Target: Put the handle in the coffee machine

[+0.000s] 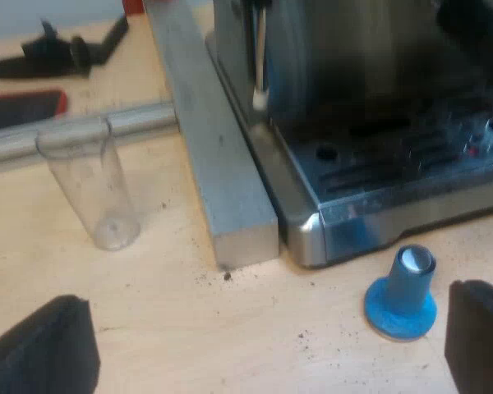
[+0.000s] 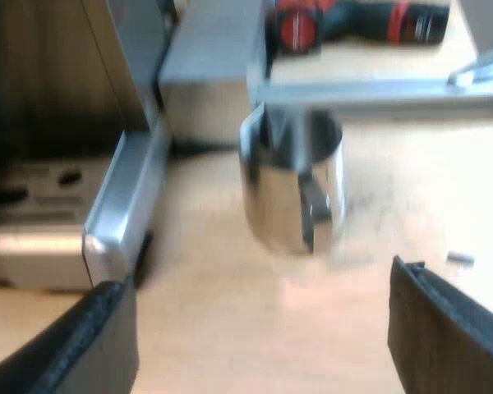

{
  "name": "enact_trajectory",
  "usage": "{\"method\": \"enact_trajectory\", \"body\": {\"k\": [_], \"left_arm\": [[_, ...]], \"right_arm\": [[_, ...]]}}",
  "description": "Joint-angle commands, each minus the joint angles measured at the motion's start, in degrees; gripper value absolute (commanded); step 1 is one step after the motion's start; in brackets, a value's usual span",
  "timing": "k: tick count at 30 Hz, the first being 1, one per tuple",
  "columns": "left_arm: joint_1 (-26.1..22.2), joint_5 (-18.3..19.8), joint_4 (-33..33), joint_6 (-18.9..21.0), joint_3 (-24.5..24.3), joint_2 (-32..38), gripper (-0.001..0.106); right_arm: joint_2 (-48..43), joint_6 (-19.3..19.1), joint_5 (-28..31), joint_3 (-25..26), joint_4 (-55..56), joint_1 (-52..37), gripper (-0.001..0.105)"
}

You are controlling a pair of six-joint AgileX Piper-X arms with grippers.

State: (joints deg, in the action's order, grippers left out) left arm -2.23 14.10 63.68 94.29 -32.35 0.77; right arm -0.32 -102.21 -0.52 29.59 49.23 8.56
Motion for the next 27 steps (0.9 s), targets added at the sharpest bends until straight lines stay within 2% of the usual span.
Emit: {"method": "enact_trajectory", "body": {"k": [1,6,14,20,27], "left_arm": [[1.2,-0.5,-1.4,0.6,1.2,7.9,0.086],[2.5,-0.4,-1.9,0.2,1.2,7.9,0.086],[3.1,-0.2,-1.9,0.2,1.2,7.9,0.086],[3.1,-0.2,-2.5,-3.6,1.5,7.9,0.086],[4.3,-0.2,-4.5,-3.8,2.5,7.9,0.086]], "right_arm": [[-2.1,-0.6,-0.1,-1.2,-0.2,-0.4,0.066],[-2.1,-0.6,-0.1,-3.4,0.4,-0.4,0.066],[-2.1,-0.6,0.5,-3.5,1.8,-0.4,0.066],[-2.1,-0.6,0.5,-3.5,1.8,-0.4,0.066],[-2.1,-0.6,0.5,-3.5,1.8,-0.4,0.066]]}}
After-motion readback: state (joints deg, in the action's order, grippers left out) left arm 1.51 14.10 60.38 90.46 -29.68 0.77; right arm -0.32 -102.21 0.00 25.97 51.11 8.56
